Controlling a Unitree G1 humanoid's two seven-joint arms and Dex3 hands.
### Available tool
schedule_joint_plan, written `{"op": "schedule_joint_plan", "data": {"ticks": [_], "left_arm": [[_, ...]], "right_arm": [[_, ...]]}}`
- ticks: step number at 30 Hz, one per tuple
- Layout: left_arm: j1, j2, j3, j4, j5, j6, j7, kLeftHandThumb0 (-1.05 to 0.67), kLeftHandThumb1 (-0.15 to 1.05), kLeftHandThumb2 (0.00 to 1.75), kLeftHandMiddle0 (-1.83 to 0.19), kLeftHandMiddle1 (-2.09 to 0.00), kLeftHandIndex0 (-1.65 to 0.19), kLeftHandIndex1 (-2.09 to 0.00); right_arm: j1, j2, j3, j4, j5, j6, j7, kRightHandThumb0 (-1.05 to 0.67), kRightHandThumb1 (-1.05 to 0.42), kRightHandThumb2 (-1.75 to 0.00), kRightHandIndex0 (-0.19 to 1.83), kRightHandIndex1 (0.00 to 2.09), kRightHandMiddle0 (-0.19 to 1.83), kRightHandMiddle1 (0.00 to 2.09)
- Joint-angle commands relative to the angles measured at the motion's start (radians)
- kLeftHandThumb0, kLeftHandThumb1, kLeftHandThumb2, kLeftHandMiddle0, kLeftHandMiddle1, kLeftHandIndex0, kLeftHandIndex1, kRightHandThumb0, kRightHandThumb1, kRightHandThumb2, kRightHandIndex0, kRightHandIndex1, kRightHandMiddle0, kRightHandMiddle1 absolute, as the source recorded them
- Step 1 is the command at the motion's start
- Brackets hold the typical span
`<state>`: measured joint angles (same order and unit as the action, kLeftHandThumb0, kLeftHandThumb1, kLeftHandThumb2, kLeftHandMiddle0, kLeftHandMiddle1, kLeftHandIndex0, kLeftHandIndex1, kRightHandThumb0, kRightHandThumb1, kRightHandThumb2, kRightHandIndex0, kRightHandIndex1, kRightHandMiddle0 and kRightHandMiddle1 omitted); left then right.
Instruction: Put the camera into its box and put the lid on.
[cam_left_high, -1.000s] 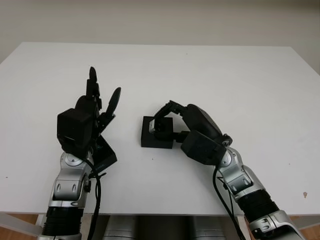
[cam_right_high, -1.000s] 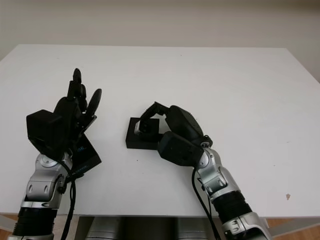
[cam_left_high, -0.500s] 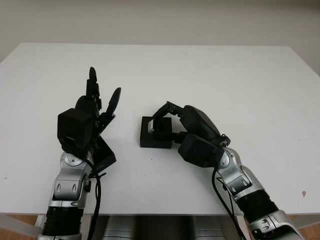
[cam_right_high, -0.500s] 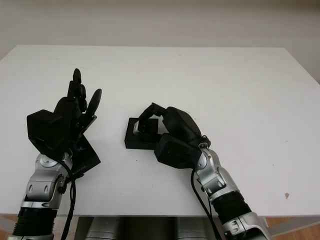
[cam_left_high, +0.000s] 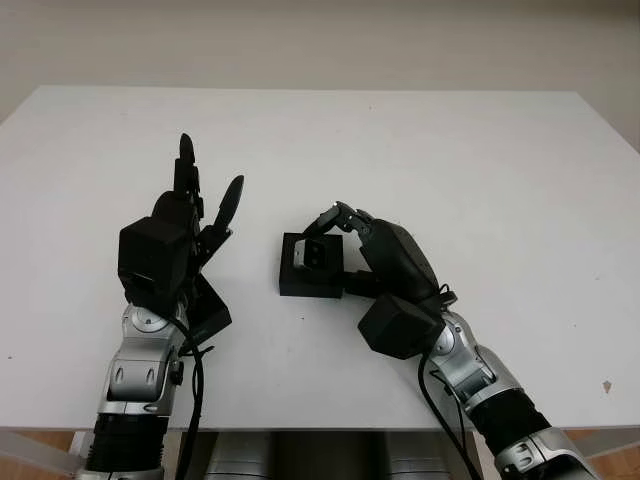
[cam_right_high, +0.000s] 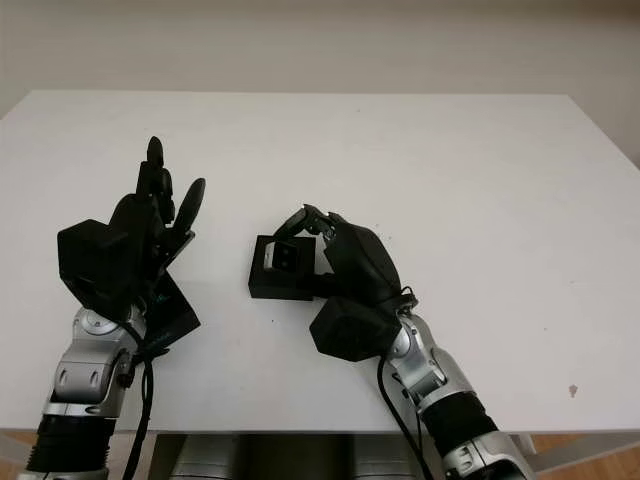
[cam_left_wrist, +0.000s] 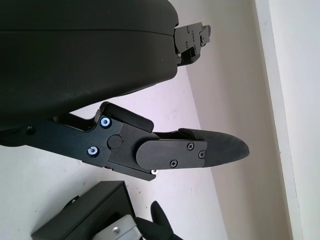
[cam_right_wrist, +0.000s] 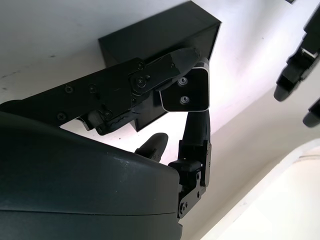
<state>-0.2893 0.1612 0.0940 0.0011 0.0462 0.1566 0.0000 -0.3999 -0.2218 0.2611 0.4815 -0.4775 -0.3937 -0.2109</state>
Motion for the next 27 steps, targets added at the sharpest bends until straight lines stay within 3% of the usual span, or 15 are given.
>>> {"op": "schedule_joint_plan", "data": {"ticks": [1, 7, 18, 22, 27], "left_arm": [[0.005, 0.001, -0.001, -0.009, 0.002, -0.007, 0.003, -0.76, 1.05, 0.41, 0.19, -0.03, 0.19, -0.02], [0.003, -0.001, -0.003, 0.01, 0.003, -0.029, 0.003, -0.76, 1.05, 0.4, 0.19, -0.05, 0.19, -0.03], [0.007, 0.0, -0.01, 0.011, 0.007, -0.027, 0.001, -0.74, 1.05, 0.4, 0.18, -0.05, 0.19, 0.0], [0.006, -0.001, -0.01, 0.008, 0.01, -0.024, 0.003, -0.74, 1.05, 0.4, 0.18, -0.05, 0.19, -0.01], [0.002, -0.003, -0.014, 0.003, 0.014, -0.014, 0.007, -0.75, 1.05, 0.39, 0.19, -0.05, 0.19, -0.01]], "right_arm": [[-0.009, 0.013, -0.023, -0.005, 0.022, 0.004, -0.006, -0.38, -0.94, -0.06, 0.17, 0.76, 0.35, 1.48], [-0.013, 0.057, -0.088, -0.015, 0.167, 0.058, 0.072, -0.37, -0.94, -0.05, 0.16, 0.77, 0.34, 1.45], [-0.021, 0.135, -0.202, -0.16, 0.435, 0.406, 0.26, -0.41, -0.95, -0.05, 0.13, 0.63, 0.32, 1.52], [-0.044, 0.112, -0.222, -0.258, 0.491, 0.609, 0.332, -0.42, -0.96, -0.05, 0.19, 0.45, 0.31, 1.53], [-0.083, 0.022, -0.233, -0.337, 0.534, 0.766, 0.478, -0.43, -0.97, -0.05, 0.22, 0.26, 0.29, 1.55]]}}
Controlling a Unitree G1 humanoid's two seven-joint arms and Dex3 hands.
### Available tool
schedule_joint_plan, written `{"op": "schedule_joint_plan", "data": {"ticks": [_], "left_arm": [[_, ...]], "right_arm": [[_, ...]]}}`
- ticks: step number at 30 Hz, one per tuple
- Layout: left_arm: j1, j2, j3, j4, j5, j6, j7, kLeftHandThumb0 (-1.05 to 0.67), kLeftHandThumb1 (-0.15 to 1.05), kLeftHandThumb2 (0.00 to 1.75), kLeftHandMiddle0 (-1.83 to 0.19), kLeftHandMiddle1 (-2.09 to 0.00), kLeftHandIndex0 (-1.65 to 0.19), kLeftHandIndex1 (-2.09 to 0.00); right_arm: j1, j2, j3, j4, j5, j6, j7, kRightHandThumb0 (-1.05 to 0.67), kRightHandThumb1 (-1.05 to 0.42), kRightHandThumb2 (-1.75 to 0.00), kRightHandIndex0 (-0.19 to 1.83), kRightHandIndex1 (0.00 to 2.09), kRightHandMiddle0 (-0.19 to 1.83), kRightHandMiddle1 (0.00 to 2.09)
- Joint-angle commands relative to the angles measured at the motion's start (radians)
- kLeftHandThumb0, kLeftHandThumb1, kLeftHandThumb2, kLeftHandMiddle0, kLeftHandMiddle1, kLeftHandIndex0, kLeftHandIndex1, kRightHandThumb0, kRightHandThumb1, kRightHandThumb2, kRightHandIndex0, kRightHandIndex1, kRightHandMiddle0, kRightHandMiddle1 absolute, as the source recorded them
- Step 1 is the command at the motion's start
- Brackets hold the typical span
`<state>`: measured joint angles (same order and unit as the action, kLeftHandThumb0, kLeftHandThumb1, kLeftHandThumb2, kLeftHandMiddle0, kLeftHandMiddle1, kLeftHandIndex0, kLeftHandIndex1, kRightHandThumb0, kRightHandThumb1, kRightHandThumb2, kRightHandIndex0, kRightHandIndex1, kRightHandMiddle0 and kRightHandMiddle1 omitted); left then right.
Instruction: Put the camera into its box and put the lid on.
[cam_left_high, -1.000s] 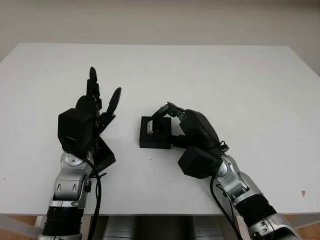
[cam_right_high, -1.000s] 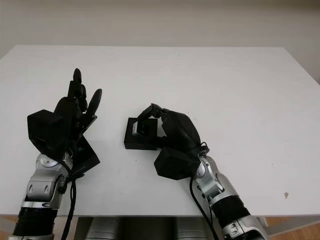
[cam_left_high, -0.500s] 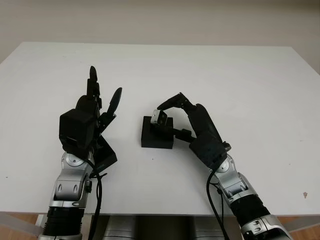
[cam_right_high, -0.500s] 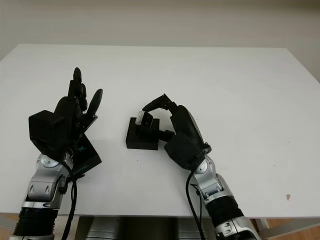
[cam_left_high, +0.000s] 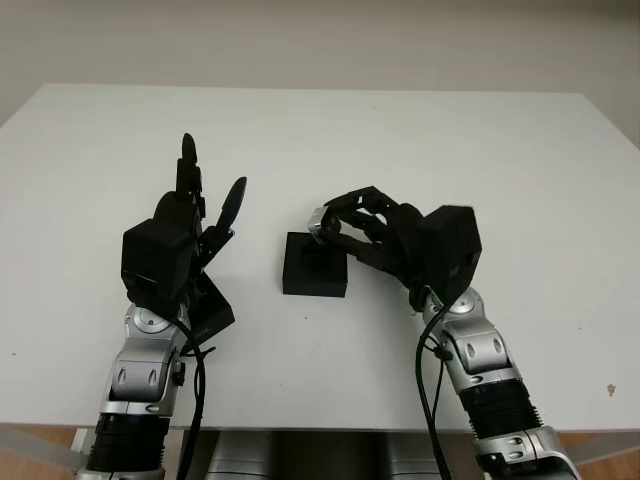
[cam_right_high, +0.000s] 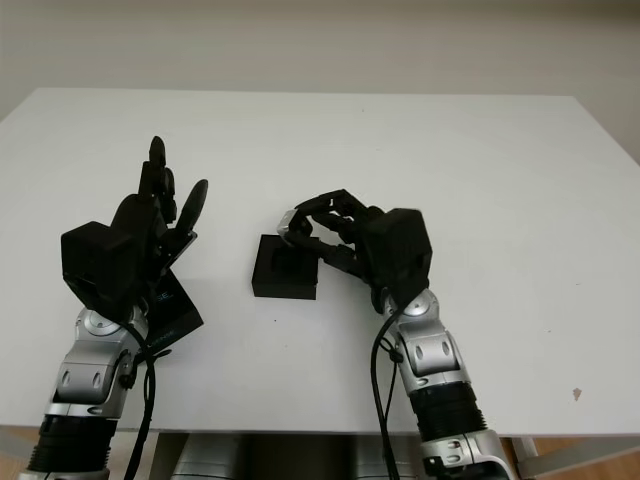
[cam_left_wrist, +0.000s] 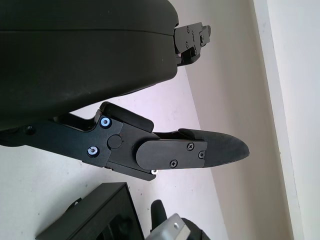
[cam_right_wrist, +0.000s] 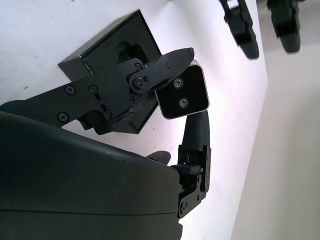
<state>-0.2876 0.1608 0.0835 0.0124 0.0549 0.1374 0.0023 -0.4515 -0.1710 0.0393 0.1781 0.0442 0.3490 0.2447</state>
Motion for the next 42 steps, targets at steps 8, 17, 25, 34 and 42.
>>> {"op": "schedule_joint_plan", "data": {"ticks": [8, 17, 25, 34, 42], "left_arm": [[-0.01, -0.004, -0.005, -0.005, 0.002, 0.011, 0.006, -0.78, 1.05, 0.39, 0.19, -0.04, 0.19, -0.01], [-0.009, -0.011, -0.008, -0.012, 0.0, 0.016, 0.005, -0.76, 1.05, 0.39, 0.19, -0.02, 0.19, 0.0], [-0.011, -0.013, -0.024, 0.006, 0.032, -0.009, 0.028, -0.76, 1.05, 0.4, 0.19, -0.04, 0.19, -0.01], [-0.005, -0.017, -0.025, -0.001, 0.04, -0.006, 0.034, -0.76, 1.05, 0.42, 0.19, -0.05, 0.19, -0.03], [-0.007, -0.015, -0.017, -0.01, 0.025, 0.003, 0.029, -0.77, 1.05, 0.4, 0.19, -0.04, 0.19, 0.0]], "right_arm": [[-0.118, -0.187, -0.016, -0.081, 0.07, 0.195, 0.238, -0.42, -0.98, -0.06, 0.2, 0.14, 0.3, 1.6], [-0.185, -0.271, 0.0, -0.058, 0.077, 0.246, 0.34, -0.4, -0.98, -0.05, 0.23, 0.12, 0.28, 1.58], [-0.228, -0.299, 0.054, 0.004, 0.022, 0.227, 0.377, -0.38, -0.99, -0.06, 0.23, 0.1, 0.24, 1.62], [-0.24, -0.268, 0.108, 0.048, -0.046, 0.148, 0.352, -0.39, -0.97, -0.05, 0.24, 0.09, 0.24, 1.62], [-0.265, -0.218, 0.137, 0.112, -0.093, 0.114, 0.313, -0.42, -0.96, -0.05, 0.26, 0.09, 0.29, 1.64]]}}
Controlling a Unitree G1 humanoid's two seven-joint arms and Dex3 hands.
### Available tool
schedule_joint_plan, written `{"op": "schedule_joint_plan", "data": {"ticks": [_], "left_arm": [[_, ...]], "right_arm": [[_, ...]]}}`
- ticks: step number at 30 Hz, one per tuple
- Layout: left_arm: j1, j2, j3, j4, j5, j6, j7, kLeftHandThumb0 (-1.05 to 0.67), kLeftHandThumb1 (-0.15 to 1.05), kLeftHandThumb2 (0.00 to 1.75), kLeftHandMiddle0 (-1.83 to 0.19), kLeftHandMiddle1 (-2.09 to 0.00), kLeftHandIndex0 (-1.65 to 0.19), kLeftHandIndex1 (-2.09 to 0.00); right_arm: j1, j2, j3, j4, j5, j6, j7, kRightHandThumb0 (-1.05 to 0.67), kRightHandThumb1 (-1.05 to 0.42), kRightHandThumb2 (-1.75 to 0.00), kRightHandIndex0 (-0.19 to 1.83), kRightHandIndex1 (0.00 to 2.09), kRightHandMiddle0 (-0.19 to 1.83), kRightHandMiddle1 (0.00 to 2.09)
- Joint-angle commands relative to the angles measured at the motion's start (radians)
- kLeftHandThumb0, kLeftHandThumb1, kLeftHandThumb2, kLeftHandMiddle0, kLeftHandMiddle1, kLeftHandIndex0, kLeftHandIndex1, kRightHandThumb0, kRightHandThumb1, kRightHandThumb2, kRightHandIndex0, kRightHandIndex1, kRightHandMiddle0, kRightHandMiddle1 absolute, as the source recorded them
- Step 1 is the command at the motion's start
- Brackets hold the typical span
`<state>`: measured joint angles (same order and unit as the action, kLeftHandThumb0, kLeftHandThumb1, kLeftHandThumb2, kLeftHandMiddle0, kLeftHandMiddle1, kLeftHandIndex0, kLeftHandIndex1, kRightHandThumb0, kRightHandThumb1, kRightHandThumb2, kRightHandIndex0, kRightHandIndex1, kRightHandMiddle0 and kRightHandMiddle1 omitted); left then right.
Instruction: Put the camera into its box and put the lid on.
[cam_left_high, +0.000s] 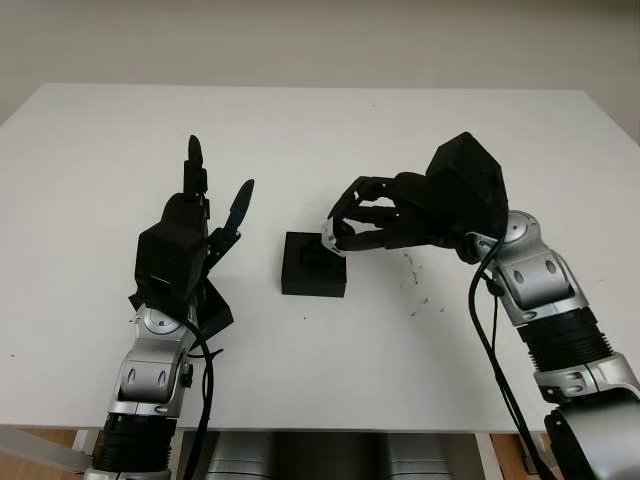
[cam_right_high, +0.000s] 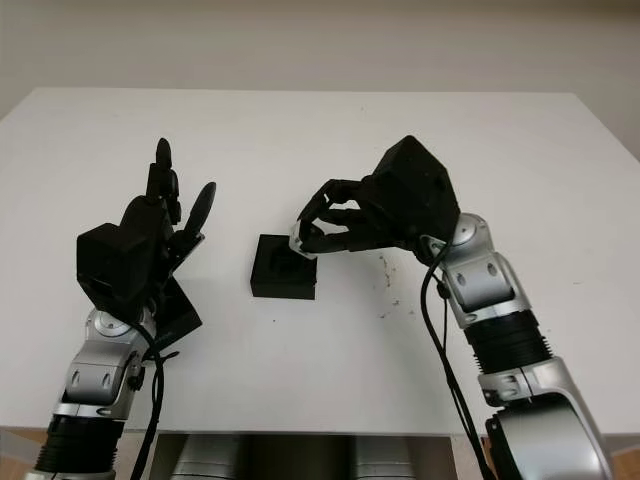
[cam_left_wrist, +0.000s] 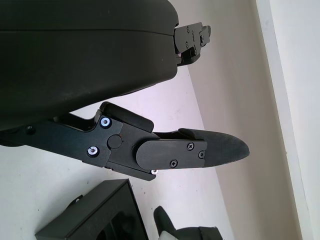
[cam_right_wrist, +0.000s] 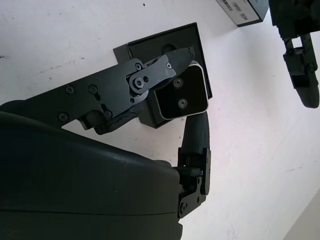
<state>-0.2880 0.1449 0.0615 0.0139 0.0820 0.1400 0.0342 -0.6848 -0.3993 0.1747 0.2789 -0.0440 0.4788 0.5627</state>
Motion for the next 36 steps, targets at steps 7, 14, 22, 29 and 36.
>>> {"op": "schedule_joint_plan", "data": {"ticks": [7, 14, 22, 29, 36], "left_arm": [[-0.006, 0.003, 0.009, -0.008, -0.013, -0.01, -0.007, -0.76, 1.05, 0.4, 0.19, -0.04, 0.19, 0.0], [-0.003, 0.002, 0.004, -0.01, 0.0, -0.001, 0.002, -0.77, 1.05, 0.4, 0.18, -0.05, 0.19, -0.01], [-0.003, -0.003, 0.006, -0.007, -0.006, -0.008, 0.003, -0.77, 1.05, 0.4, 0.19, -0.04, 0.19, 0.0], [0.002, -0.006, 0.003, -0.004, -0.002, -0.017, 0.009, -0.76, 1.05, 0.41, 0.19, -0.04, 0.19, 0.0], [0.008, -0.005, 0.001, -0.006, 0.007, -0.021, 0.015, -0.76, 1.05, 0.4, 0.19, -0.05, 0.19, -0.01]], "right_arm": [[-0.042, 0.043, 0.013, 0.045, -0.02, -0.033, -0.016, -0.44, -0.95, -0.05, 0.26, 0.08, 0.3, 1.67], [-0.034, 0.055, 0.026, 0.046, -0.038, -0.047, -0.017, -0.43, -0.96, -0.05, 0.27, 0.08, 0.29, 1.66], [-0.03, 0.049, 0.05, 0.051, -0.065, -0.06, 0.006, -0.44, -0.96, -0.05, 0.27, 0.07, 0.29, 1.65], [-0.028, 0.037, 0.086, 0.044, -0.129, -0.049, 0.014, -0.42, -0.95, -0.05, 0.28, 0.07, 0.28, 1.66], [-0.029, 0.028, 0.105, 0.028, -0.172, -0.029, 0.024, -0.41, -0.95, -0.05, 0.28, 0.07, 0.27, 1.65]]}}
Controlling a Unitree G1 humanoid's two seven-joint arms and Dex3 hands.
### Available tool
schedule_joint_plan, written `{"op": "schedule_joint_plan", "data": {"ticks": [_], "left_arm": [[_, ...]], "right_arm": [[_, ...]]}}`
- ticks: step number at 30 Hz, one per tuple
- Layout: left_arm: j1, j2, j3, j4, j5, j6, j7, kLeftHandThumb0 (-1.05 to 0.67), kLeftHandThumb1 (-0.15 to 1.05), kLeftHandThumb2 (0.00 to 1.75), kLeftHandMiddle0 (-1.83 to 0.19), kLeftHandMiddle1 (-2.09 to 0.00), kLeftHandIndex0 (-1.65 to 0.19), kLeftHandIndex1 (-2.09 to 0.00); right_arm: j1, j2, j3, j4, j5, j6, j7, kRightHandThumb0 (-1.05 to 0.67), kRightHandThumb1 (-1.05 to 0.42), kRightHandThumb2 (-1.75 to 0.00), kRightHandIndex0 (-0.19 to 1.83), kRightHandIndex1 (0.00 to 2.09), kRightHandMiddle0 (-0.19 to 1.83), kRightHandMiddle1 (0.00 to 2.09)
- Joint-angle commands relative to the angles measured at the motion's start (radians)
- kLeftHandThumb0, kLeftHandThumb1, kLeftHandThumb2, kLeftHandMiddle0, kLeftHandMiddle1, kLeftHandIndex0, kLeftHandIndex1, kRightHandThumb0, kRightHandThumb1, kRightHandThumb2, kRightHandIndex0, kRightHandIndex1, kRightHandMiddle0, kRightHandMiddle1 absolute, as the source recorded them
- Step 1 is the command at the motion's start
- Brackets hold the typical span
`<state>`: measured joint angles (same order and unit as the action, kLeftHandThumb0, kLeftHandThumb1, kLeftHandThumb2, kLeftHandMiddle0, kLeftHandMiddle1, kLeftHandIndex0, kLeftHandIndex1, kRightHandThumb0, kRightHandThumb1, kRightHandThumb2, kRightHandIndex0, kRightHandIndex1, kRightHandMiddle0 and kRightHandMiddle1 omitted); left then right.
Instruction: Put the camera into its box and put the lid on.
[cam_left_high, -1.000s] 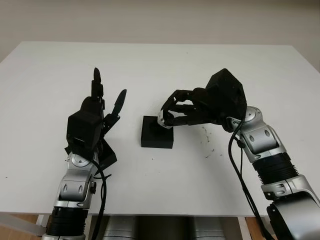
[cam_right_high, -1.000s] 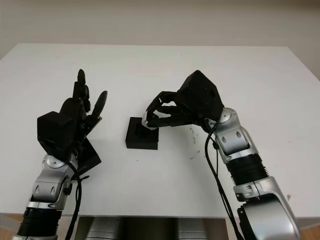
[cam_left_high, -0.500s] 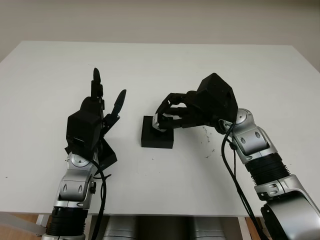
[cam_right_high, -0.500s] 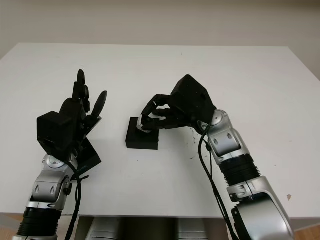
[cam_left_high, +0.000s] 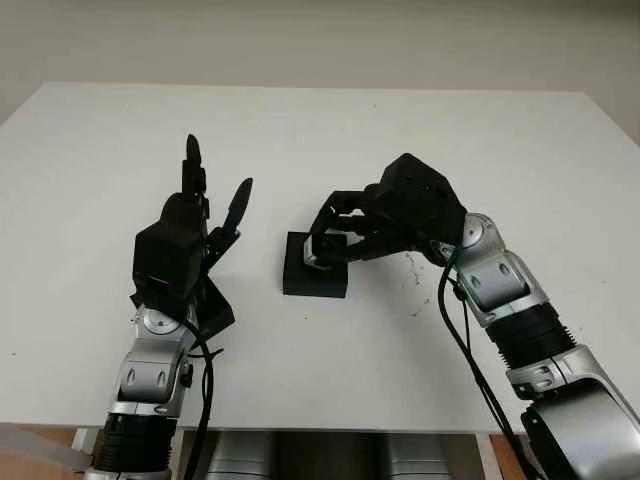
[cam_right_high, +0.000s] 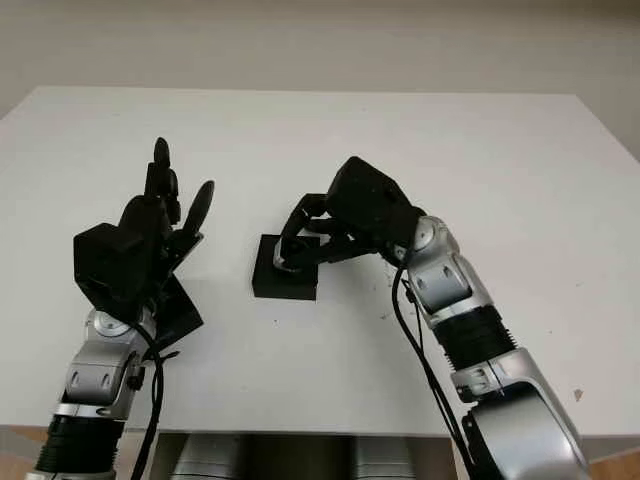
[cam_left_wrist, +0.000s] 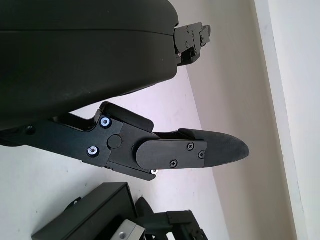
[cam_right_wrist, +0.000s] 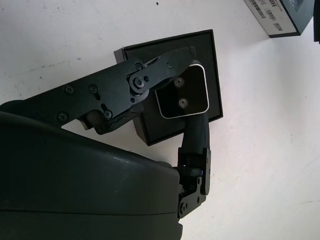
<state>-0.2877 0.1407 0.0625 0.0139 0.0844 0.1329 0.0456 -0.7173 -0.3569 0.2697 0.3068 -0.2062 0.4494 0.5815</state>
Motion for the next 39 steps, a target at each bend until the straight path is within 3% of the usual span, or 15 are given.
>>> {"op": "schedule_joint_plan", "data": {"ticks": [1, 39], "left_arm": [[0.009, -0.001, 0.001, -0.007, 0.002, -0.013, 0.002, -0.76, 1.05, 0.41, 0.19, -0.05, 0.19, -0.01], [0.021, -0.024, -0.007, -0.026, -0.001, -0.012, 0.012, -0.75, 1.05, 0.41, 0.19, -0.04, 0.19, -0.01]], "right_arm": [[0.004, -0.015, 0.011, -0.001, -0.013, 0.003, 0.004, -0.4, -0.95, -0.05, 0.28, 0.07, 0.27, 1.64], [0.082, -0.034, 0.124, -0.051, -0.209, -0.047, -0.051, -0.39, -0.94, -0.05, 0.38, 0.1, 0.29, 1.68]]}}
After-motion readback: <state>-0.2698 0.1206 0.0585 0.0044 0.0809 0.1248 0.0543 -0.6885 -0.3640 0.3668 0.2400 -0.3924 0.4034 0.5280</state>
